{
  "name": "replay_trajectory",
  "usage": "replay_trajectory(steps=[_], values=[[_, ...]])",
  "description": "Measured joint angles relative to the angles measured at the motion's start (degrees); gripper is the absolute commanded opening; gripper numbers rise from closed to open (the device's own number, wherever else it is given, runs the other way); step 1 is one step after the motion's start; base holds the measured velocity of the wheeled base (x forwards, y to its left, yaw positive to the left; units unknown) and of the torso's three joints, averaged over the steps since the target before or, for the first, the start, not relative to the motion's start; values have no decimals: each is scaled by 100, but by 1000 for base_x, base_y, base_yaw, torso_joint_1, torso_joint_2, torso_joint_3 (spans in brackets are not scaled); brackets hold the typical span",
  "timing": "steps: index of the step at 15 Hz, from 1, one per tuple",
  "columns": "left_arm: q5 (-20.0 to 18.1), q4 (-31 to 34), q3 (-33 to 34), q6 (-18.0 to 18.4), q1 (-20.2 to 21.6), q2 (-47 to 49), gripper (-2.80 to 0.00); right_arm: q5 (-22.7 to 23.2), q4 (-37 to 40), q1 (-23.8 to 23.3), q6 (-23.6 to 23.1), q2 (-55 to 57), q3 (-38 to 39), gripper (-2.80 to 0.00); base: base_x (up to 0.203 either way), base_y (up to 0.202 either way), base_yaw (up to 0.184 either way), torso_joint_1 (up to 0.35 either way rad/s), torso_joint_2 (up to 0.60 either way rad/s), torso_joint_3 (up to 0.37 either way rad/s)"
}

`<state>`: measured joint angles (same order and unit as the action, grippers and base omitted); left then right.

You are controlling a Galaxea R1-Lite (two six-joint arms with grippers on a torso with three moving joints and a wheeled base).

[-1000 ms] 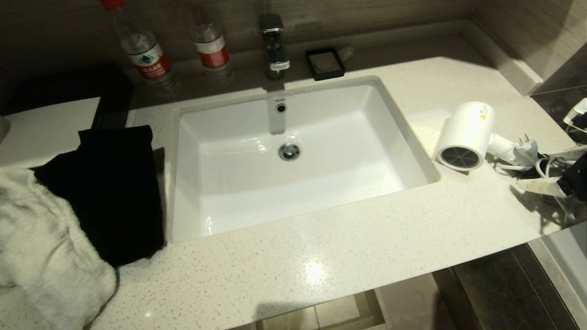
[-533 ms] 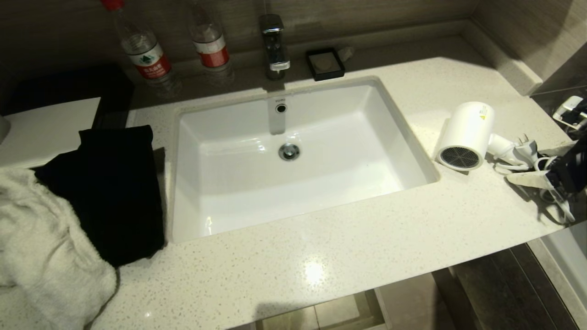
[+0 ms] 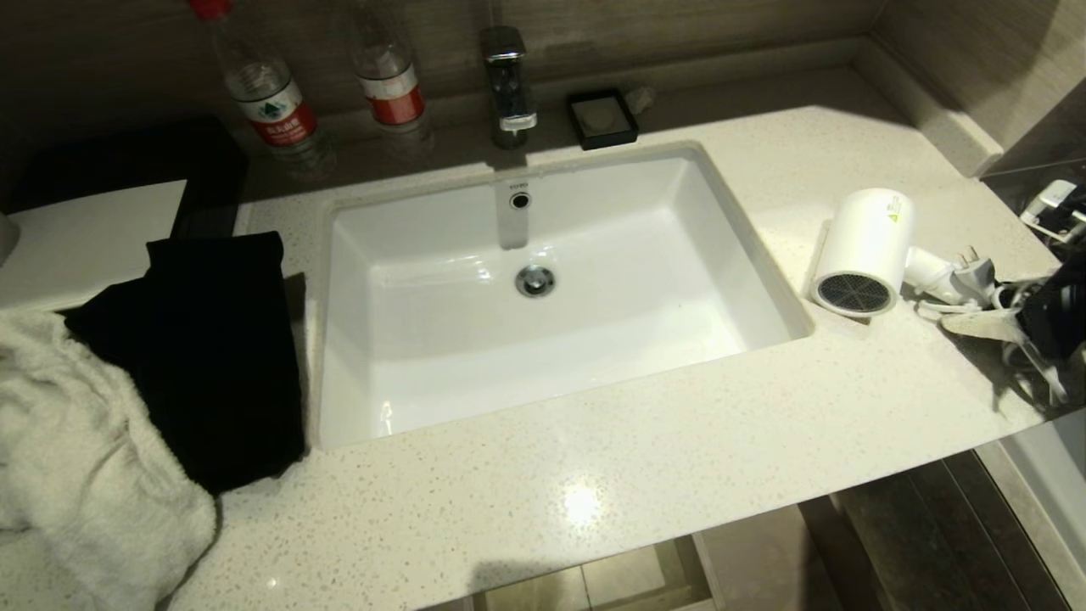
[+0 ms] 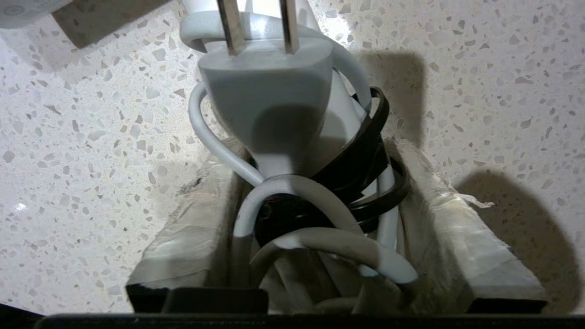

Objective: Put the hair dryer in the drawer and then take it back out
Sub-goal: Pick up the hairdryer

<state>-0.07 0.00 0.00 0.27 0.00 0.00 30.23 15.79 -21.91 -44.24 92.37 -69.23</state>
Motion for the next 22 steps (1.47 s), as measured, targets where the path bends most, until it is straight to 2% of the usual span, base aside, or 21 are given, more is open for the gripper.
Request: replay_trajectory(steps=[5, 14, 17, 19, 22], values=[[0, 0, 0, 0, 0, 0, -280, -62, 69, -52, 37, -283, 70, -280, 0, 0, 0, 0, 0, 0], [-2, 0, 0, 0, 0, 0, -280, -269, 2, -69, 49, -2021, 1426, -280, 0, 0, 0, 0, 0, 0], [-2, 0, 0, 0, 0, 0, -280, -279, 25, -61, 99, -2390, 1639, -280, 0, 0, 0, -249, 289, 16], [-2, 0, 0, -1, 0, 0, -280, -273, 2, -66, 276, -2588, 1771, -280, 0, 0, 0, -394, 376, 2], [0, 0, 0, 0, 0, 0, -280, -273, -137, -58, 879, -2949, 2148, -280, 0, 0, 0, -410, 364, -24]])
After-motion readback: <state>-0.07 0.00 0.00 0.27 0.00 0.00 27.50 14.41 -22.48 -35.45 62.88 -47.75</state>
